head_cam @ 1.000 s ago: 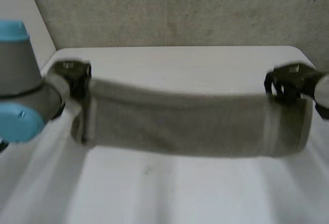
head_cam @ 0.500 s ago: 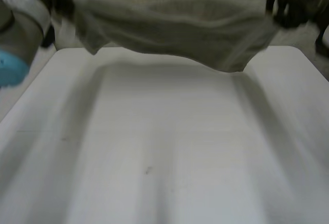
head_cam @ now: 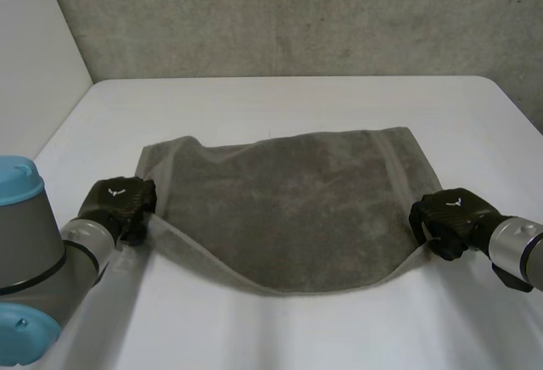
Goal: Fold the towel.
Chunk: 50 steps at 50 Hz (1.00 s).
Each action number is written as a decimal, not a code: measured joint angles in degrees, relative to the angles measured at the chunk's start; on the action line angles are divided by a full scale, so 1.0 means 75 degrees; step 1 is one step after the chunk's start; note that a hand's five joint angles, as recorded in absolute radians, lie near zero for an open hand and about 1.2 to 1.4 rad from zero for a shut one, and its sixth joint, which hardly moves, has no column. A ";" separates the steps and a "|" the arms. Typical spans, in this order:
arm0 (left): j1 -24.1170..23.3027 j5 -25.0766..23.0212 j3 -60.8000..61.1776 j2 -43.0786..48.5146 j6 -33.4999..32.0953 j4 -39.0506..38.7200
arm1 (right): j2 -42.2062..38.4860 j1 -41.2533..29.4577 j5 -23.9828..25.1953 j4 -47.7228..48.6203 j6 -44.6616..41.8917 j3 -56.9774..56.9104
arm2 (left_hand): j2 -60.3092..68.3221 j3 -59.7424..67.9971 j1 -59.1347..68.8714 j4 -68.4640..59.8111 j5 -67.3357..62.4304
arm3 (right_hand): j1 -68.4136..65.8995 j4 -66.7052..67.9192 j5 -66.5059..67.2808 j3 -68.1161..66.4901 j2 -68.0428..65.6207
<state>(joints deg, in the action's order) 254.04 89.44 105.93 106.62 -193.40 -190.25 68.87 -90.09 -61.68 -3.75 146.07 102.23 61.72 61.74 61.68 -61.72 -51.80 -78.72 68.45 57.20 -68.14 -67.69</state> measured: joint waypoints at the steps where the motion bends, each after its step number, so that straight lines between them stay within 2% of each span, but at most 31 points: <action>1: 0.0005 0.0004 -0.0047 -0.0002 -0.0003 0.0002 | 0.0002 0.0022 0.0000 0.0121 0.0113 0.0044 | 0.0000 0.0000 0.0000 0.0000 0.0001 | 0.0000 0.0000 -0.0001 0.0000 0.0000; 10: 0.0040 0.0026 -0.0421 -0.0151 0.0095 0.0070 | 0.0007 0.0257 -0.0021 0.0288 0.0521 0.0025 | 0.0012 0.0010 0.0014 -0.0005 -0.0002 | 0.0148 -0.0115 -0.0065 0.0099 0.0079; 11: 0.0044 0.0027 -0.0449 -0.0165 0.0106 0.0074 | 0.0006 0.0271 -0.0027 0.0280 0.0526 0.0017 | 0.0015 0.0011 0.0023 -0.0007 -0.0004 | 0.1634 -0.1332 -0.0968 0.1334 0.1263; 14: 0.0080 0.0031 -0.0577 -0.0209 0.0170 0.0091 | 0.0004 0.0314 -0.0053 0.0205 0.0522 0.0002 | 0.0019 0.0016 0.0026 -0.0022 -0.0007 | 0.2385 -0.1965 -0.1573 0.1955 0.1812; 29: 0.0310 0.0028 -0.0693 -0.0072 0.0313 0.0115 | 0.0054 0.0708 -0.0008 -0.0499 0.0399 0.0053 | 0.0043 0.0043 0.0038 -0.0042 -0.0023 | 0.4167 -0.3462 -0.3177 0.3410 0.3296; 46: 0.0439 0.0040 -0.0826 0.0141 0.0309 0.0110 | -0.0106 0.0932 0.0013 -0.0276 0.0395 0.0292 | 0.0065 0.0061 0.0047 -0.0069 -0.0024 | 0.3958 -0.3487 -0.3295 0.3501 0.3325; 50: 0.0440 0.0040 -0.0824 0.0149 0.0309 0.0111 | -0.0217 0.0939 0.0010 -0.0127 0.0402 0.0314 | 0.0065 0.0063 0.0048 -0.0069 -0.0024 | 0.2994 -0.2658 -0.2627 0.2625 0.2576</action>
<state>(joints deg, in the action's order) 257.35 89.74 99.75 107.74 -191.08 -189.42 67.25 -83.04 -61.60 -4.70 149.09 104.59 62.20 62.21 62.03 -62.23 -51.99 -56.27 48.52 37.50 -48.46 -48.37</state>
